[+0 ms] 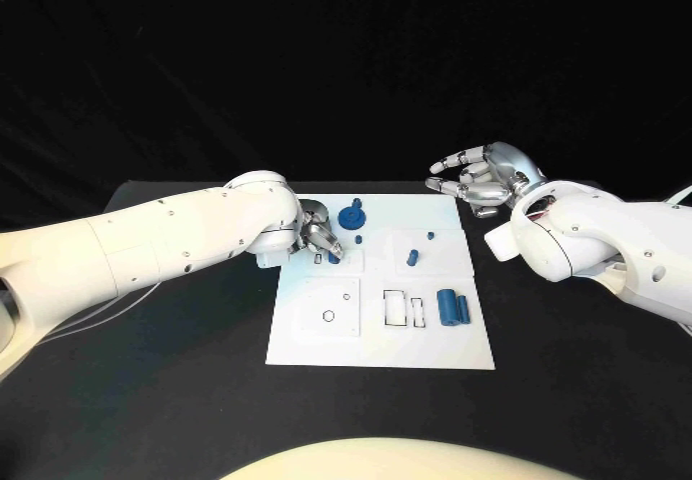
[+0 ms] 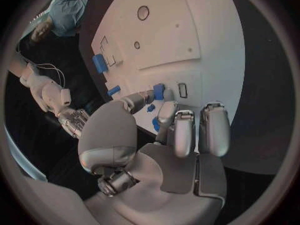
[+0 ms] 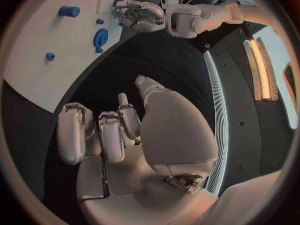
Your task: Assemble the parts on the task board
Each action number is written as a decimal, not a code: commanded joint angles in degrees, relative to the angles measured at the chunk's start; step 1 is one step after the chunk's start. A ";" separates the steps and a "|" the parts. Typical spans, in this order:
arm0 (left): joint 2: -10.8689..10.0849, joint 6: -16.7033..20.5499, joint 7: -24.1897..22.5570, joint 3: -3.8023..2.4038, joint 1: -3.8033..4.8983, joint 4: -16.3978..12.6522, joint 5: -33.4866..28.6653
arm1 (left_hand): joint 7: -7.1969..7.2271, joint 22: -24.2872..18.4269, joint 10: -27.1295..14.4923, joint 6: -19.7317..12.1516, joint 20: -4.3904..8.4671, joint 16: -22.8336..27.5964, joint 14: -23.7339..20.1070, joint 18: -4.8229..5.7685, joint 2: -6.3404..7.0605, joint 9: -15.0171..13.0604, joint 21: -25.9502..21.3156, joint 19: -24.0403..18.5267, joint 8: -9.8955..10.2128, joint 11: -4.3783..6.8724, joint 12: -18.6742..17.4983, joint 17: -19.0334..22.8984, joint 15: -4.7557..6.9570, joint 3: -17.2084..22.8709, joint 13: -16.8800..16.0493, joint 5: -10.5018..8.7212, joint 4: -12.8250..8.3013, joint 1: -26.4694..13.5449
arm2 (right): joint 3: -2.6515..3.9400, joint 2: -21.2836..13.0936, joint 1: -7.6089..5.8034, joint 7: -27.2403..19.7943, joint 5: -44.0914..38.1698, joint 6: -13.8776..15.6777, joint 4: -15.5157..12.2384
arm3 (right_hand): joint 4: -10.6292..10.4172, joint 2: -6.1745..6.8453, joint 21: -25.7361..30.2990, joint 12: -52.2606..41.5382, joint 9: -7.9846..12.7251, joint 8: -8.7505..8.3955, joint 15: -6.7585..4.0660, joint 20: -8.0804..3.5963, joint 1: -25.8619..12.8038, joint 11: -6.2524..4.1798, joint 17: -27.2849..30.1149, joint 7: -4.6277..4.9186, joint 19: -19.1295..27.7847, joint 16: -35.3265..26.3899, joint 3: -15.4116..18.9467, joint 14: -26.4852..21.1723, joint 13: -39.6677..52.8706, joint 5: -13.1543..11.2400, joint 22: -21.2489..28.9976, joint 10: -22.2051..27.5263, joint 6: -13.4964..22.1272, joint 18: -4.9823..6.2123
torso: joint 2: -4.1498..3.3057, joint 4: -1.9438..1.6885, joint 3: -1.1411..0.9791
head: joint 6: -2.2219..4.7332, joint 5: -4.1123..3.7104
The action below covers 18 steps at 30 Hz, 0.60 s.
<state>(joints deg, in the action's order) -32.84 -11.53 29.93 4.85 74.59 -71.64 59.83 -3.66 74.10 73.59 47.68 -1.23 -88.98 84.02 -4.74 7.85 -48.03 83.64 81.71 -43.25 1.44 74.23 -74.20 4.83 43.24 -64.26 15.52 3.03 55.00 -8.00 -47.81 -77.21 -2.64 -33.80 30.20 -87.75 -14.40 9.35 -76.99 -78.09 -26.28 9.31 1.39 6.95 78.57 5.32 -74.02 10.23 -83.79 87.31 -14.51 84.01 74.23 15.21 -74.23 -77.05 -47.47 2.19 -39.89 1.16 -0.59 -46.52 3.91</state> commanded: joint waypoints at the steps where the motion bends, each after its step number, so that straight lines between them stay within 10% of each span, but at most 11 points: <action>1: 0.30 -0.60 -0.02 0.11 -0.15 -0.09 -0.12 | 3.20 3.45 5.86 8.28 0.25 -1.02 5.98 1.99 -4.16 -2.92 0.72 0.76 -2.40 1.60 0.81 -15.80 0.72 1.88 -1.36 2.59 1.46 -0.06 | 0.01 -0.01 0.02 -0.11 -0.03 -0.18 -0.08 | -0.39 0.25 0.62 0.52 0.18 1.05 -0.59 -0.30 -1.51 -0.06 -10.03 -0.05 0.26 -0.48 -2.32 4.39 2.09 0.37 -7.24 0.65 0.41 1.00 | 0.00 -0.03 -0.01 | 0.17 -0.19; 18: 0.48 -1.24 -0.04 0.12 -0.14 0.32 -0.48 | 3.51 3.82 6.56 9.76 0.41 -1.02 5.98 2.06 -5.44 -2.88 0.81 1.03 -1.64 1.82 1.13 -15.80 0.86 -2.03 -2.39 2.18 4.73 -2.72 | 0.01 -0.14 0.02 -0.07 -0.03 -0.27 -0.15 | -0.39 0.28 0.67 0.51 0.18 1.19 -0.59 -0.30 -1.56 -0.07 -9.99 -0.05 0.26 -0.51 -2.46 4.38 2.08 0.37 -7.22 0.64 0.43 1.01 | 0.00 -0.03 0.05 | -0.17 -0.33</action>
<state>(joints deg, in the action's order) -32.61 -12.51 29.95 4.90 74.58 -71.18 59.53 -2.15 74.10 78.80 52.50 -1.12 -88.98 83.45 -4.73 4.16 -49.77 83.64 81.82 -43.77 2.78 74.58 -74.20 5.42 38.75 -65.46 15.53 7.52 51.32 -8.00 -47.93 -77.21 -2.61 -33.80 30.10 -87.82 -14.40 9.35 -76.99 -78.09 -26.28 9.31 1.39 6.95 78.57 5.32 -74.02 10.23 -83.79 87.31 -14.51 84.01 74.23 15.21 -74.23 -77.05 -47.47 2.19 -39.89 1.14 -0.57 -46.62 3.62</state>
